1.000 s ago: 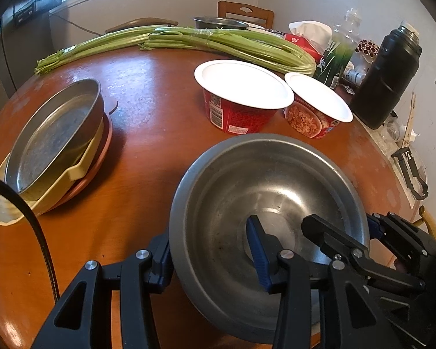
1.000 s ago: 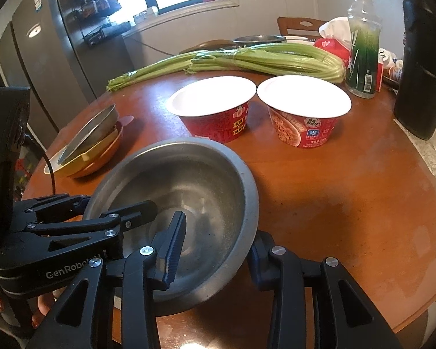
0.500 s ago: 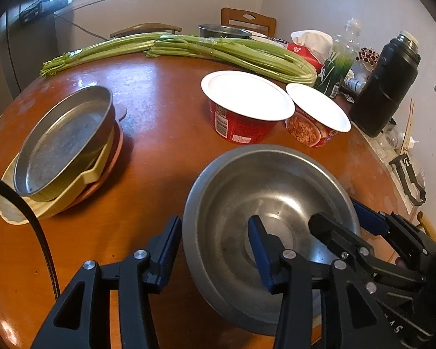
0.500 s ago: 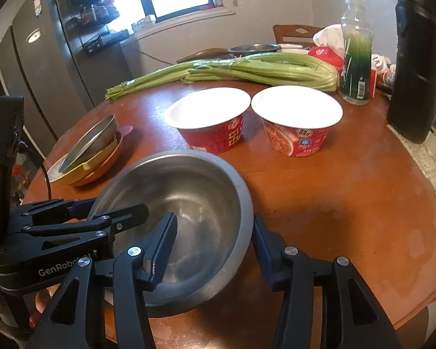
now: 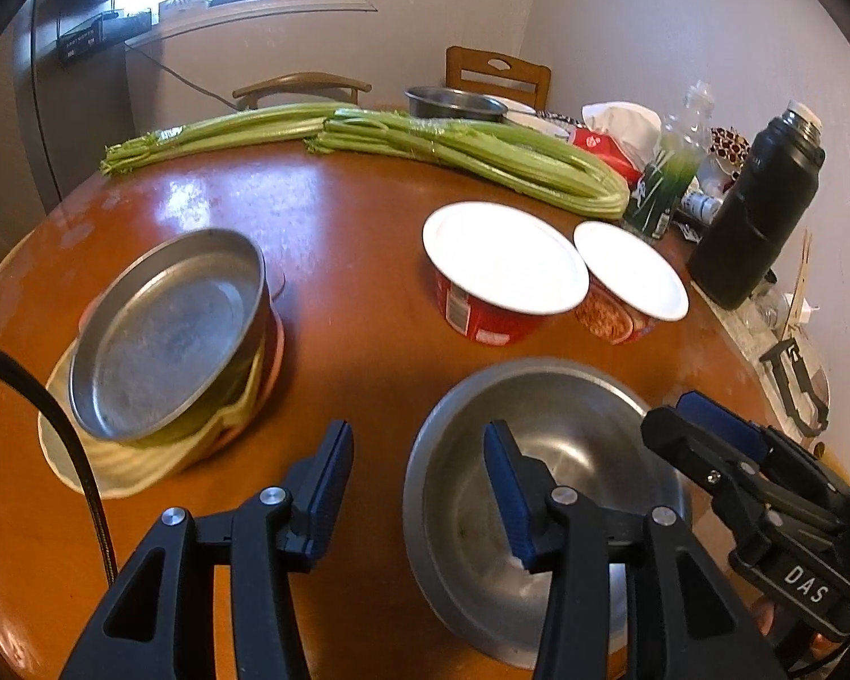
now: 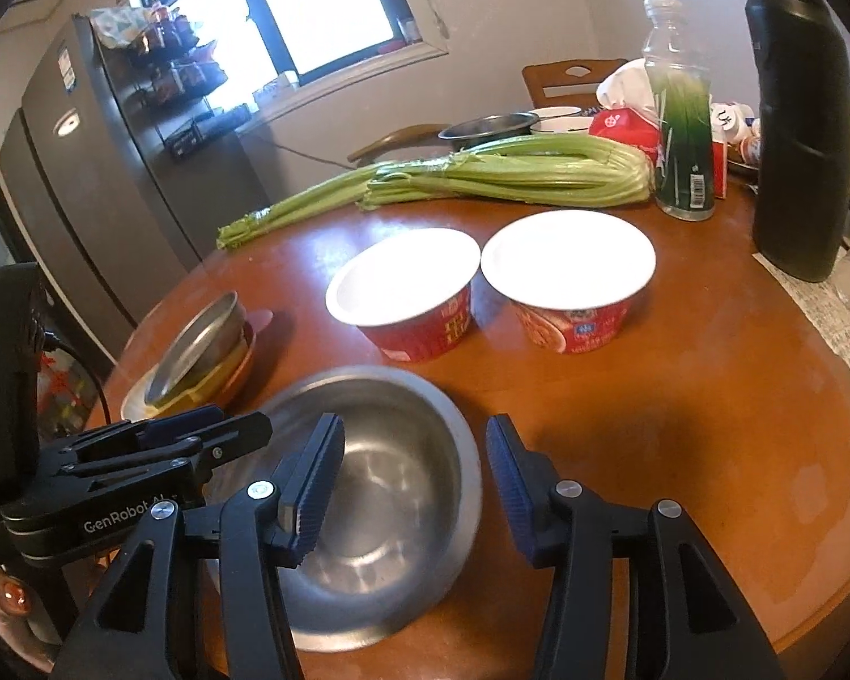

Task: Organize plates and bowls
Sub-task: 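Open the left gripper and move it to the white paper bowl, then grasp the rim of the larger white paper bowl with the left gripper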

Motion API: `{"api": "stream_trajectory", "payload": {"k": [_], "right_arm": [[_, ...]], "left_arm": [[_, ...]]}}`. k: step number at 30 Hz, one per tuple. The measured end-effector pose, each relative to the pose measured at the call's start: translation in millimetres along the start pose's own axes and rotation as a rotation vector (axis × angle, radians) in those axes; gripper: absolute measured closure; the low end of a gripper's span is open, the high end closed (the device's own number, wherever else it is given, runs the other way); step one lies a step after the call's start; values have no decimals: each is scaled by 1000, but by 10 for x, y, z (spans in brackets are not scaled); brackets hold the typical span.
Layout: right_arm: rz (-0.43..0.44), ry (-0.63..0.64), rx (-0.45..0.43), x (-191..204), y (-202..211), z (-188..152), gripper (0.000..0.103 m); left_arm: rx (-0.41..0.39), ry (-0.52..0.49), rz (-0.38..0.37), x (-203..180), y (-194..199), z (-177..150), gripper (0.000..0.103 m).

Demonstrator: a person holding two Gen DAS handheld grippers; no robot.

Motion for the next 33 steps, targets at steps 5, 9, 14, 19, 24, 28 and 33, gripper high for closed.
{"api": "stream_trajectory", "payload": {"k": [5, 9, 14, 19, 24, 28, 33], "right_arm": [[19, -39, 9, -55, -101, 170, 49], [38, -69, 20, -91, -198, 315, 49], [51, -92, 50, -126, -356, 436, 49], [55, -89, 72, -106, -519, 510, 49], [66, -104, 117, -104, -699, 564, 49], [65, -119, 127, -117, -784, 607, 49], [56, -117, 140, -120, -876, 658, 50]], "left_arm": [[-18, -7, 5, 3, 12, 172, 55], [-17, -21, 15, -1, -41, 305, 55], [-12, -32, 15, -23, -145, 506, 55], [-3, -27, 26, -10, -294, 686, 55], [28, -3, 22, 43, -476, 789, 55], [50, 16, 16, 65, -606, 861, 55], [73, 27, 23, 77, -761, 919, 55]]}}
Point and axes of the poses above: each gripper's, at about its wrist camera, not at the fingertips, and y roughly against the way its jaws point, x to its left, z to its top, the point moved 3 cm from there along -y, roughly the way its jaws point, and after that the axes turned 5 degrees about -z, right-handed, at the moved point
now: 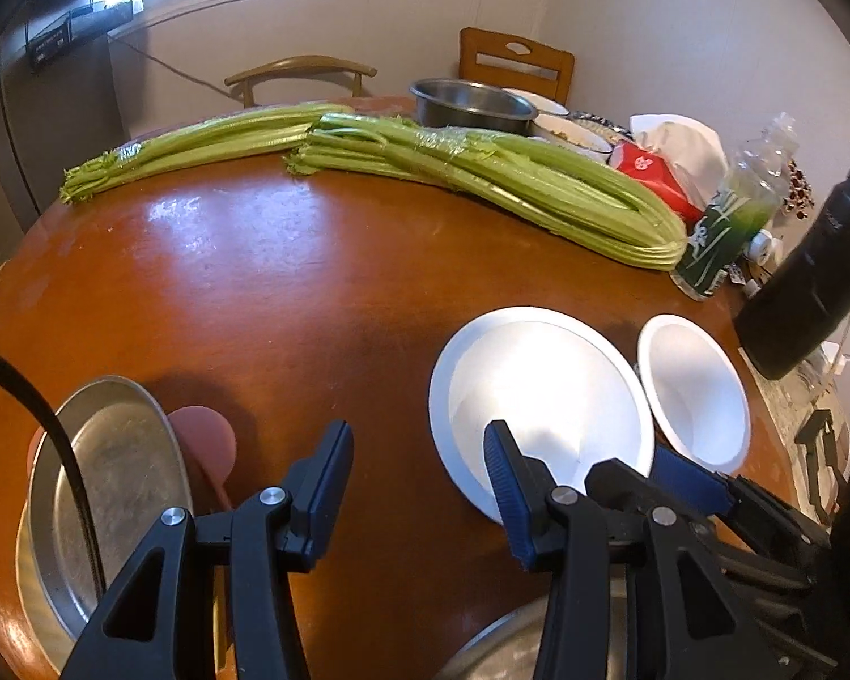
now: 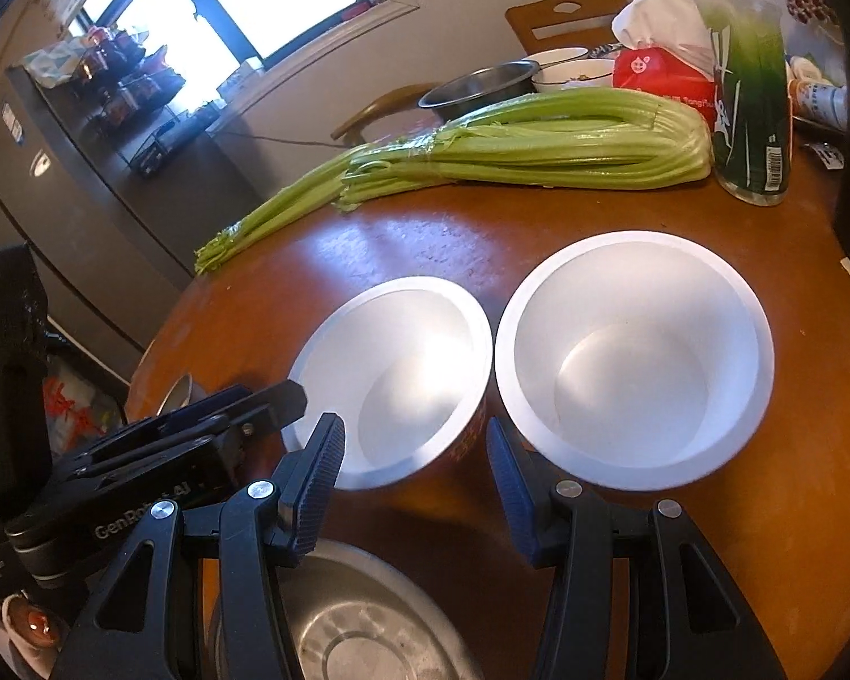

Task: Organize plates and bowls
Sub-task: 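Grasp the rim of the larger white paper bowl with the left gripper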

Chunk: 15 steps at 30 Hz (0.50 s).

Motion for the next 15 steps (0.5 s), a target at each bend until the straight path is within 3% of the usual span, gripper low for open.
{"api": "stream_trajectory", "payload": {"k": [5, 15], "right_arm": [[-12, 12, 3, -18, -73, 26, 52], [-21, 70, -14, 51, -101, 17, 69]], "left_arm": [[31, 17, -5, 38, -138, -8, 55], [68, 28, -40, 39, -208, -48, 62]]}}
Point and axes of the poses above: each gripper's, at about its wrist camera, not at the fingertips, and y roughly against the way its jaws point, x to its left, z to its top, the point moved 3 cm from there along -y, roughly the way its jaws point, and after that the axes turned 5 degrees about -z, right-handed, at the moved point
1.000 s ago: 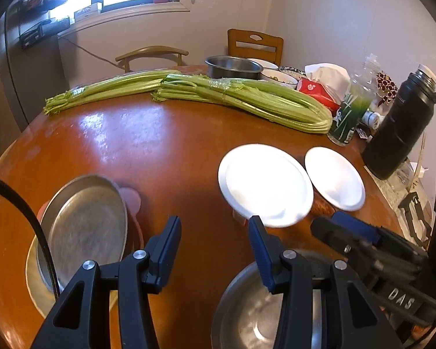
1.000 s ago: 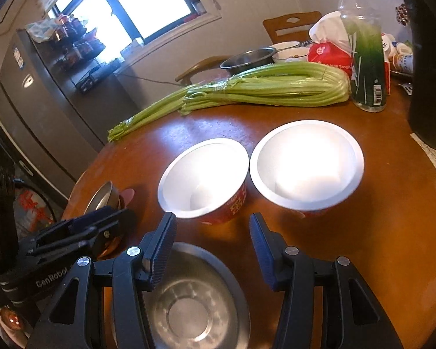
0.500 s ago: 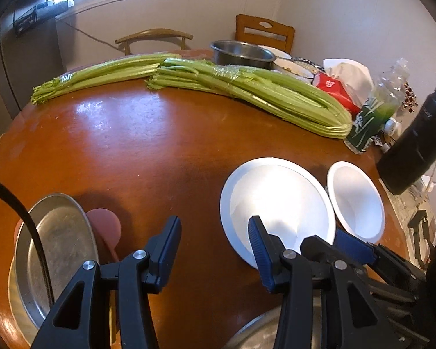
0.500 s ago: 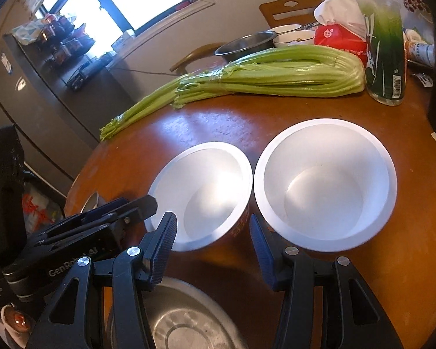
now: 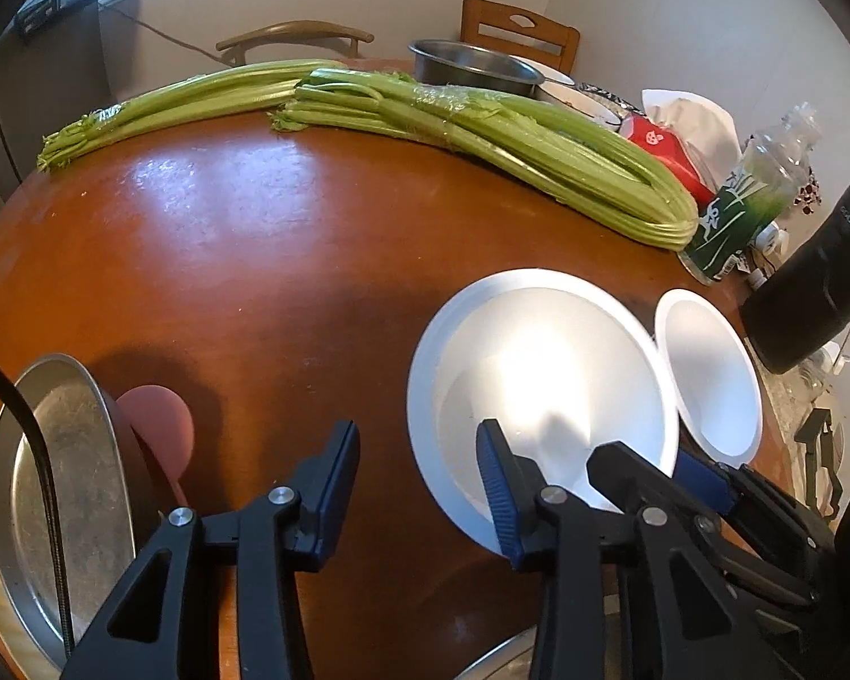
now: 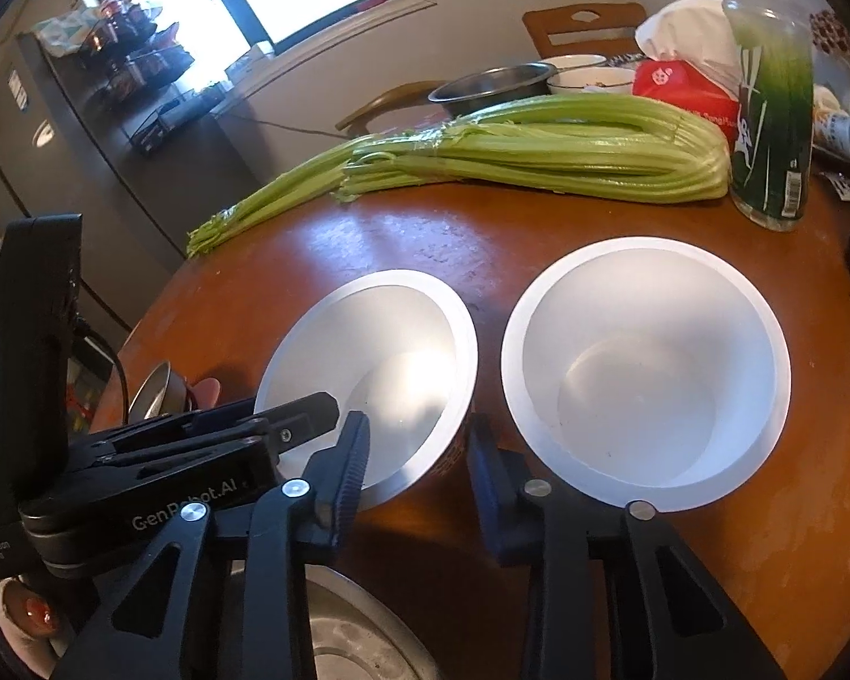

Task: Organize plates and bowls
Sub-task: 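Grasp the rim of the larger white paper bowl with the left gripper, then lift the white paper bowl with the left gripper over the steel bowl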

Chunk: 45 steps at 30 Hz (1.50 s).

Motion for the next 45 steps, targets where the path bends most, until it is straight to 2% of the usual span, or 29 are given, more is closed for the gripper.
{"api": "stream_trajectory", "payload": {"k": [24, 32, 37, 40, 45], "right_arm": [[13, 63, -84, 199, 339, -30, 73], [-19, 45, -67, 159, 267, -85, 72], [13, -4, -54, 88, 289, -82, 72], [1, -14, -45, 38, 262, -88, 72], [-8, -19, -7, 4, 111, -56, 71]], "left_arm": [[-76, -12, -14, -62, 386, -92, 62], [-54, -3, -39, -45, 279, -112, 62], [-71, -10, -16, -30, 300, -84, 61], [-76, 4, -16, 11, 299, -54, 60], [-47, 3, 6, 16, 175, -9, 60]]}}
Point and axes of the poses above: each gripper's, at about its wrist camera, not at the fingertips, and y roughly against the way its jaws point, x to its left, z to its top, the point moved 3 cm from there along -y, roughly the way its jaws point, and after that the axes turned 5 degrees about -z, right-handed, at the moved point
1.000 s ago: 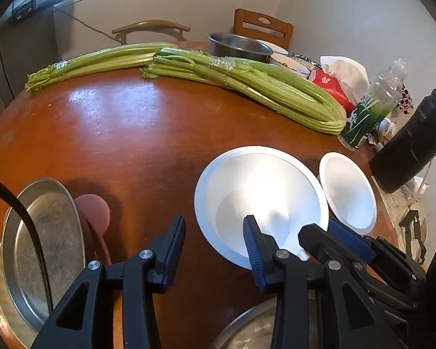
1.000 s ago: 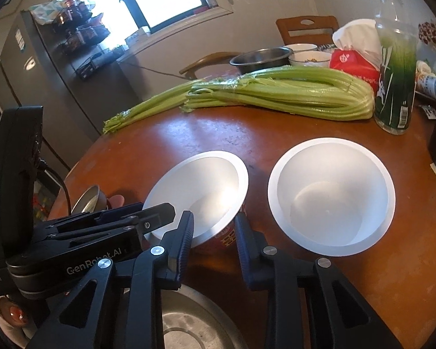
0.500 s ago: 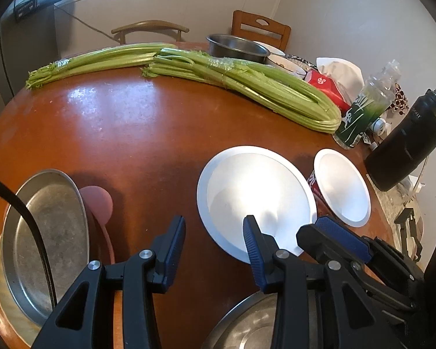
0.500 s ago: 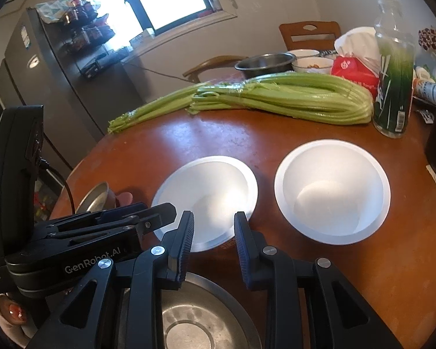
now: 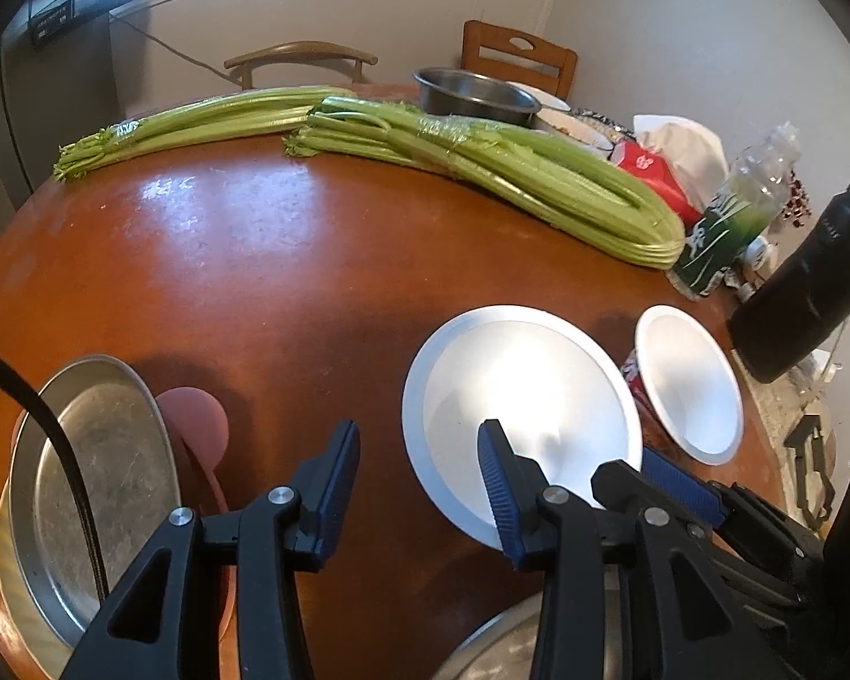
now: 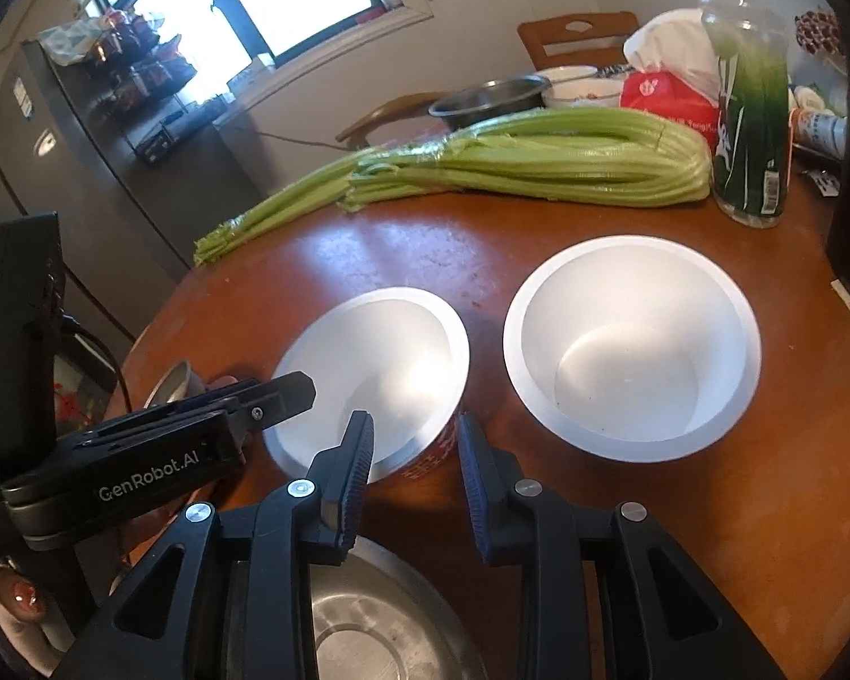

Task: Organize plates and bowls
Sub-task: 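Lift the white paper bowl with the left gripper over the steel bowl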

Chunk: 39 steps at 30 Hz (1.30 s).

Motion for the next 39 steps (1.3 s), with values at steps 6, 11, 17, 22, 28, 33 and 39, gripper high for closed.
{"api": "stream_trajectory", "payload": {"k": [6, 11, 17, 22, 28, 33, 39], "right_arm": [[-3, 26, 11, 36, -113, 31, 71], [12, 46, 2, 47, -111, 36, 73], [14, 64, -25, 87, -25, 35, 74], [22, 69, -45, 133, 106, 15, 74], [38, 81, -78, 220, 330, -16, 74], [39, 92, -98, 281, 503, -86, 74], [46, 92, -107, 290, 677, -262, 74]], "left_arm": [[53, 13, -21, 14, -182, -16, 60], [53, 9, -75, -10, -173, -29, 75], [17, -11, -76, -66, -50, -25, 75], [-16, -18, -80, -118, 132, -41, 75], [-55, -39, -69, -191, 369, -70, 75], [-74, -47, -71, -240, 530, -155, 75], [-80, -62, -65, -308, 677, -355, 75]]}}
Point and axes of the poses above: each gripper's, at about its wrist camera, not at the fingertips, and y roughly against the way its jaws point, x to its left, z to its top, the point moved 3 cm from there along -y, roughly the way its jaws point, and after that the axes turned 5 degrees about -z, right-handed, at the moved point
